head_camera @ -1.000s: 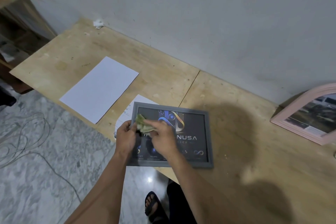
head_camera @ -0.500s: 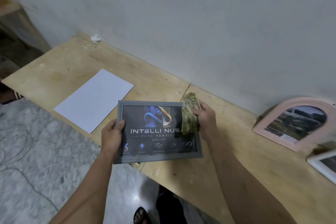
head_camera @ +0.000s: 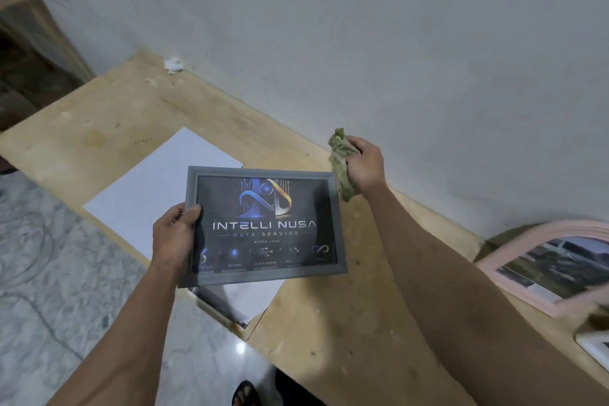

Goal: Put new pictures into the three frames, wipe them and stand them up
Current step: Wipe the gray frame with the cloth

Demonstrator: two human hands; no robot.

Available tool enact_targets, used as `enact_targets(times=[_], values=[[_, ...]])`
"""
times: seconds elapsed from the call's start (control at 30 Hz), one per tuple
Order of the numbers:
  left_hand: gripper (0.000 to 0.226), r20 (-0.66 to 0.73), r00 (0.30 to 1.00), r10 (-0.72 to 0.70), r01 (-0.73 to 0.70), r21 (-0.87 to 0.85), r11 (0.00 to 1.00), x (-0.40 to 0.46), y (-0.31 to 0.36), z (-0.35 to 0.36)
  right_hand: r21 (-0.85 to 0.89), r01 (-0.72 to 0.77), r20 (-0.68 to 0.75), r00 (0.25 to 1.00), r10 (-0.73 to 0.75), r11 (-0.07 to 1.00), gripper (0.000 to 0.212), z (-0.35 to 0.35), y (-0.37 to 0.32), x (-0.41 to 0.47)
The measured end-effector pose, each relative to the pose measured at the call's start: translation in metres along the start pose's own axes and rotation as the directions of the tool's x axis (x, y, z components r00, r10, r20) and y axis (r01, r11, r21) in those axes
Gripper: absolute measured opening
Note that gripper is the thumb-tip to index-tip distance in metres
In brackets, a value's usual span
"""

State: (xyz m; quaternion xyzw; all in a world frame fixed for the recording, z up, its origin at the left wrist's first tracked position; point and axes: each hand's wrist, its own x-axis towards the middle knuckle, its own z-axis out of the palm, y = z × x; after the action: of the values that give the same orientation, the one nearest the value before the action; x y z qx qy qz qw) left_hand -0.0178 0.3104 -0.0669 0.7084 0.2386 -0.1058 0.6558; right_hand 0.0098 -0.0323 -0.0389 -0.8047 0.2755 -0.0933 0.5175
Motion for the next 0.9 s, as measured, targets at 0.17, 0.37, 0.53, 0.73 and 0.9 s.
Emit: enact_targets(times=[0.17,0.37,0.53,0.73,0.9], values=[[0.023,-0.082,0.996,-0.035,0.034,-0.013,0.999,0.020,-0.003,-0.009,-0.227,0.225,0.127,0.971,-0.200,0.948,0.027,0.029,0.029,0.052],[0.017,-0.113,0.991,-0.071,0.064,-0.066,0.996,0.028,-0.009,-0.014,-0.457,0.261,0.333,0.937,-0.109,0.850,0.048,0.086,0.081,0.073],[0.019,-0.113,0.991,-0.074,0.064,-0.086,0.994,0.026,-0.005,-0.015,-0.130,0.096,0.322,0.945,-0.050,0.987,0.037,0.062,0.052,0.056],[0.020,-0.077,0.995,-0.056,0.044,-0.142,0.989,0.020,0.007,-0.014,0.105,-0.443,0.657,0.703,0.273,0.890,0.020,0.009,0.027,-0.031],[0.022,0.005,1.000,0.015,-0.014,-0.139,0.990,-0.002,0.024,-0.010,0.107,-0.461,0.580,0.749,0.321,0.881,0.027,-0.015,0.036,-0.097]])
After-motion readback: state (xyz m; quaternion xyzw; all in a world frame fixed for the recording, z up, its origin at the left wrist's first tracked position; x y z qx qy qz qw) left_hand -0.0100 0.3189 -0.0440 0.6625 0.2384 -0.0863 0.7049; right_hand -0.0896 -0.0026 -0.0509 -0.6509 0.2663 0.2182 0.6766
